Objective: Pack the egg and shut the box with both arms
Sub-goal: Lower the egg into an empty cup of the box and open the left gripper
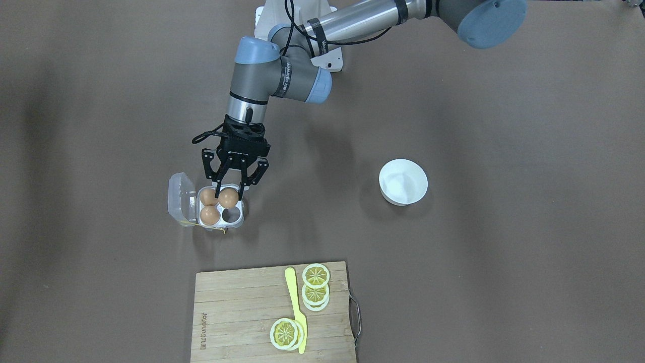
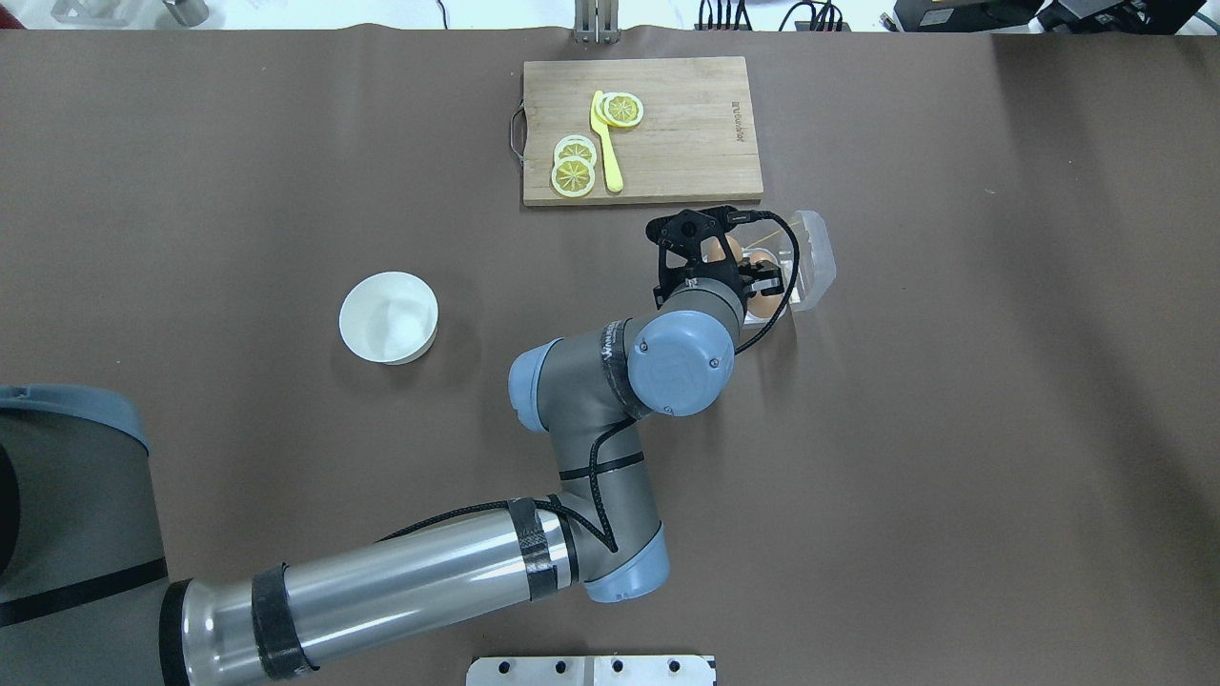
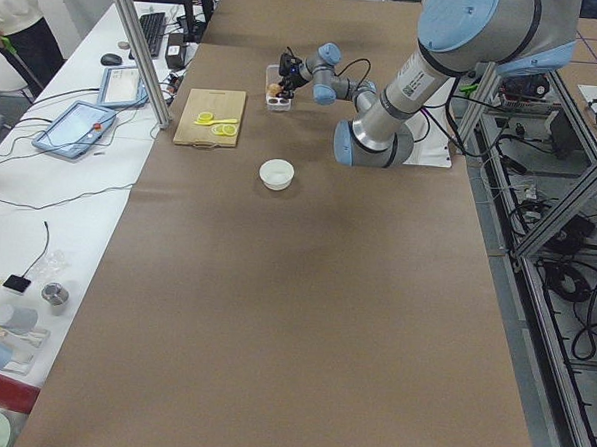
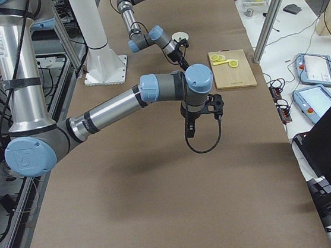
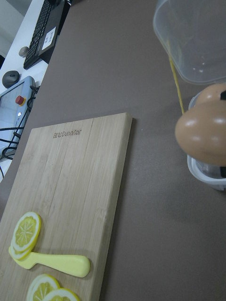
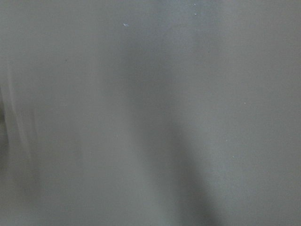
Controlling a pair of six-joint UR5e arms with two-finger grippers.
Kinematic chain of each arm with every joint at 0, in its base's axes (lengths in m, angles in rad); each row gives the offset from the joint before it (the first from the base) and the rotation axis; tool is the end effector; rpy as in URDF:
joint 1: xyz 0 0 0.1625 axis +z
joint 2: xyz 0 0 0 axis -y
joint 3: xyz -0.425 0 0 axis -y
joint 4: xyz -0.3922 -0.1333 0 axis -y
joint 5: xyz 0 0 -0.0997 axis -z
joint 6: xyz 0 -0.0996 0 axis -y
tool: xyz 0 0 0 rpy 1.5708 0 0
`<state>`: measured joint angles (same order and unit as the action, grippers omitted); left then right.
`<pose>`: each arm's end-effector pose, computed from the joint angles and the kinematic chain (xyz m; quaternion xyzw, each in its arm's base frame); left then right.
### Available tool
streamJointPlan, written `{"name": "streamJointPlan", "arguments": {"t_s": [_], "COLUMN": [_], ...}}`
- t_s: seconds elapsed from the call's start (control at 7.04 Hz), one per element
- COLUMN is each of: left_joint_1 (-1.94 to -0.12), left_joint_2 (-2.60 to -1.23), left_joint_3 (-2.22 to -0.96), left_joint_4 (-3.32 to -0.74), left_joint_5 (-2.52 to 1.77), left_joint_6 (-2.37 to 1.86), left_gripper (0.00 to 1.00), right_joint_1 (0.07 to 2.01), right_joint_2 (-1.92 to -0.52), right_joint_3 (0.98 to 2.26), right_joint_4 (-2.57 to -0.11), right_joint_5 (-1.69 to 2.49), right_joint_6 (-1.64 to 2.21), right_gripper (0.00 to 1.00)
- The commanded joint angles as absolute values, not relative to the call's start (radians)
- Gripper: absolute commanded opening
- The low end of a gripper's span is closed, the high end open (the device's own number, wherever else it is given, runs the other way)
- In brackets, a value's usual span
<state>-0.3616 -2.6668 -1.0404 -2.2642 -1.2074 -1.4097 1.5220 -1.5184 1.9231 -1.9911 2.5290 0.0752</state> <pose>0.7151 -0.4508 0.0803 0.2907 0.5216 -0.1854 0.7804 0.0283 -0.4835 0.4913 -0.0355 -0.4597 0.0153 0.8873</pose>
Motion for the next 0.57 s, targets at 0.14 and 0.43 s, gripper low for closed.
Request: {"name": "streamJointPlan", "arguments": {"t_s": [0.14, 0.43], "left_joint_1": [-0.357, -0.351], "left_joint_2": [-2.674, -2.674], "left_joint_3": [-1.034, -1.031], "left_joint_4": [-2.264, -2.264], "left_joint_5": [-1.207, -1.207], "left_joint_6": [-1.41, -1.41], "left_gripper": [0.47, 0.47], "right_joint_1": [1.522, 1.522], "right_joint_2": [-1.517, -1.517], "right_joint_3": [1.922, 1.922], "right_joint_4": [-1.991, -1.991], "right_joint_5": [2.53, 2.53], "right_joint_6": [0.083, 0.084], "right_gripper": [1.0, 1.0]}}
